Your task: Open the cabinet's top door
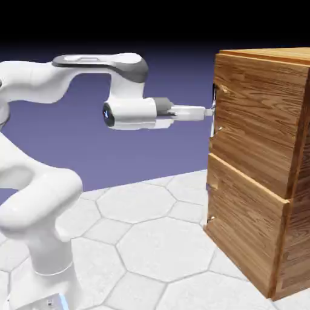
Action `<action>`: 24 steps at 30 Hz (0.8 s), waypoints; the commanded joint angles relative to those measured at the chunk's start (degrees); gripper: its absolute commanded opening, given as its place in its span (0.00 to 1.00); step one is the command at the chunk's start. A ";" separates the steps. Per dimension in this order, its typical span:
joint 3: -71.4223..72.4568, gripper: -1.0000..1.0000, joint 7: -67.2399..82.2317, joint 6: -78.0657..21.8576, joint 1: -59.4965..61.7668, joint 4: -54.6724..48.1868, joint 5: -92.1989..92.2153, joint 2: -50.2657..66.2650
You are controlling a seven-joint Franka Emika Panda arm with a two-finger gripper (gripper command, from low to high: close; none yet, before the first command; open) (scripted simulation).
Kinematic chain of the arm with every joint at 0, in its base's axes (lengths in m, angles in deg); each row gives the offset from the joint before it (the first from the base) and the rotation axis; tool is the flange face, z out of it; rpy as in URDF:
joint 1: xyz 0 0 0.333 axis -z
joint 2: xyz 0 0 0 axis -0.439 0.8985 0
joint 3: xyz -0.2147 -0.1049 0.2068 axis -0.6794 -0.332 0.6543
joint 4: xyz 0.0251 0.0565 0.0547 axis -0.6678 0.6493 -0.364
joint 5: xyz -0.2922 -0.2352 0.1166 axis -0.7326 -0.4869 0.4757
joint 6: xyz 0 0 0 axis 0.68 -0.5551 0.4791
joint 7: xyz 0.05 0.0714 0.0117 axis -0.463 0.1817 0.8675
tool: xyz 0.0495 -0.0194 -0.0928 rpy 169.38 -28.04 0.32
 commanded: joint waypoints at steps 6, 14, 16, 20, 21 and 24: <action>5.14 0.50 -0.39 -1.54 7.38 -4.95 4.97 2.44; 1.70 0.00 10.23 -2.01 4.28 -6.61 8.87 9.70; -1.77 0.00 15.11 -1.93 0.26 -5.93 10.21 12.28; -9.33 0.00 16.02 -3.87 -8.05 -2.18 6.15 13.24; -11.32 0.00 14.74 -4.79 -10.12 -0.73 3.82 12.76; -17.48 0.00 10.85 -7.70 -16.08 3.67 -3.52 10.88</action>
